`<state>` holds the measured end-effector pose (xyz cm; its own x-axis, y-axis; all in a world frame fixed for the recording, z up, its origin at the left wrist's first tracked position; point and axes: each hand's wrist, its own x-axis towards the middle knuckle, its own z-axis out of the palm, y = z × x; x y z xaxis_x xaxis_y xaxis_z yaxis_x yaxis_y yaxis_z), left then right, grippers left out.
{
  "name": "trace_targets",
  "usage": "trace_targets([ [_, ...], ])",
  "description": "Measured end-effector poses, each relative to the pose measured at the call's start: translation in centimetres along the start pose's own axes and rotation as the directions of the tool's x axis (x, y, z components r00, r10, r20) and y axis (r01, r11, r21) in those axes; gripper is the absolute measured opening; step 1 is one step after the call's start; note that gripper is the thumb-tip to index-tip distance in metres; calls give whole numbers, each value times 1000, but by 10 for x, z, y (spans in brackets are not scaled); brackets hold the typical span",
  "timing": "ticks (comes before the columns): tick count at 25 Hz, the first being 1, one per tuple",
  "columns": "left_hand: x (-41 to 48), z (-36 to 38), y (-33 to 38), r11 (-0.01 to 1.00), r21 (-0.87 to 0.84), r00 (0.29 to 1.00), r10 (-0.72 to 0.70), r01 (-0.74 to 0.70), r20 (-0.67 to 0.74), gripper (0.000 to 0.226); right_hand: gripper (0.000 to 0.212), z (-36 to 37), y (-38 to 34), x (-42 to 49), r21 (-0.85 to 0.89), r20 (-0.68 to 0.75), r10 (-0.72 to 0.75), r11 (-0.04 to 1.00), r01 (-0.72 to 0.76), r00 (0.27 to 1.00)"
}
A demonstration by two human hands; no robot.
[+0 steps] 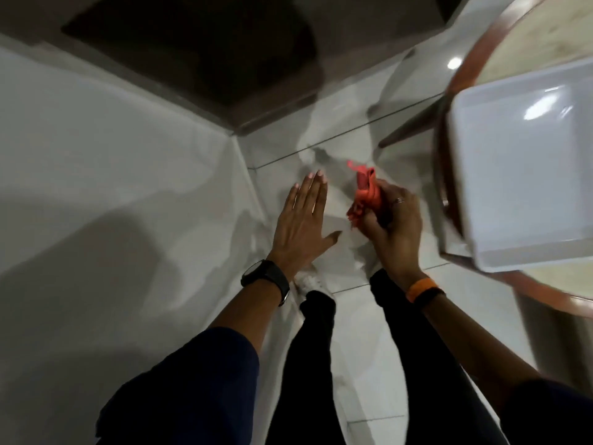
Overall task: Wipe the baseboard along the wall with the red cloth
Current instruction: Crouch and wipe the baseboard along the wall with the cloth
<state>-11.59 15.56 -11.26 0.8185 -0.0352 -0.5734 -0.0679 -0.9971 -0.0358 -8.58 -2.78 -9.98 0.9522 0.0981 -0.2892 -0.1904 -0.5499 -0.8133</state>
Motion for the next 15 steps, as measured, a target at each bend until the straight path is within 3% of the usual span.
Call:
trace_targets([
  [2,1,51,-40,994,106,990,-53,39,128,107,38,78,30,-4,140,166,124,979,-148,978],
  [5,18,123,-91,974,207,940,-154,93,305,105,36,195,98,9,161,358,341,894,-417,869],
  [10,67,201,-155,837,541,847,-225,-86,482,103,36,352,167,36,167,526,476,754,-635,705],
  [12,91,214,-173,776,611,816,-249,-154,521,102,35,396,171,59,222,528,461,736,-640,714],
  [15,124,226,-196,764,631,802,-291,-133,522,103,38,459,178,100,298,531,397,740,-604,749],
])
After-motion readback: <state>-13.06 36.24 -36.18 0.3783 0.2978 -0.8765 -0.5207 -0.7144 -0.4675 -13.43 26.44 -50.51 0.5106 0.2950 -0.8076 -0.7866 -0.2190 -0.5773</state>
